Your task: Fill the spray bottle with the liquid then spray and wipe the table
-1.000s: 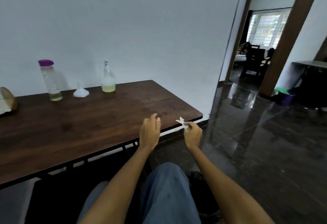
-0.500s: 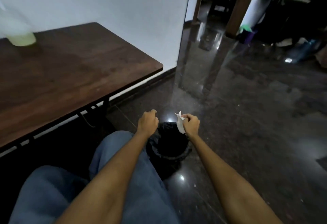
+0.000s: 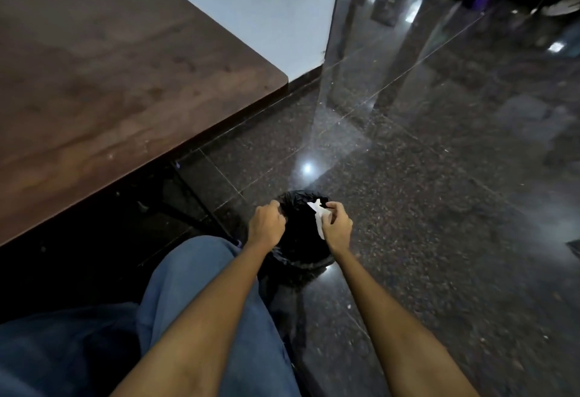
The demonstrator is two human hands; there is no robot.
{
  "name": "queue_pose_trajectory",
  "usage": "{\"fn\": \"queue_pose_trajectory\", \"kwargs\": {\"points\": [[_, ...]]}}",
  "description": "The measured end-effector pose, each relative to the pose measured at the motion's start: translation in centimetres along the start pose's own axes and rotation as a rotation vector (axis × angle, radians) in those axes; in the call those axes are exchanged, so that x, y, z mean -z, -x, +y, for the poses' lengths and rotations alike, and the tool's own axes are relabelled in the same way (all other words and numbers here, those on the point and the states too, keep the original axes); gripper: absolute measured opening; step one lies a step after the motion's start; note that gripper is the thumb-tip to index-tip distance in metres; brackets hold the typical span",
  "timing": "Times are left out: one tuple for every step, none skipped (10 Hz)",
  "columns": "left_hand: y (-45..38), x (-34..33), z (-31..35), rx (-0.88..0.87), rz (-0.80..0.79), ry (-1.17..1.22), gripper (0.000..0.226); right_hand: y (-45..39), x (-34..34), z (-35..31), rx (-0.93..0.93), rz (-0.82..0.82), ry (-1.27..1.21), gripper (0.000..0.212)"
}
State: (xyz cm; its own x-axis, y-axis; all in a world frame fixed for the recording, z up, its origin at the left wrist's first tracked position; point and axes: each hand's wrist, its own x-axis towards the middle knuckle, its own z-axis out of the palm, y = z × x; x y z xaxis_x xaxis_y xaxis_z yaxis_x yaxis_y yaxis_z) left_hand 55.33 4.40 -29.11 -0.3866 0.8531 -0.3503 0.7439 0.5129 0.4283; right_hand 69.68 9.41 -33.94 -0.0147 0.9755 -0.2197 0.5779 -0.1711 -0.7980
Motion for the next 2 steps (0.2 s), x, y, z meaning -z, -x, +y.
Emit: {"fn": "queue_pose_trajectory", "kwargs": {"points": [[-0.4,0.3,-0.5,0.013,0.018,-0.028,0.037,-0.5,-1.2,0.9,-0.083,-0.028,-0.051,0.026],[-0.8,1.0,-0.7,0.034,0.039,-0.027,0.035,-0.8,-2.1,2.0,-0.151,0.012,-0.102,0.026]]}}
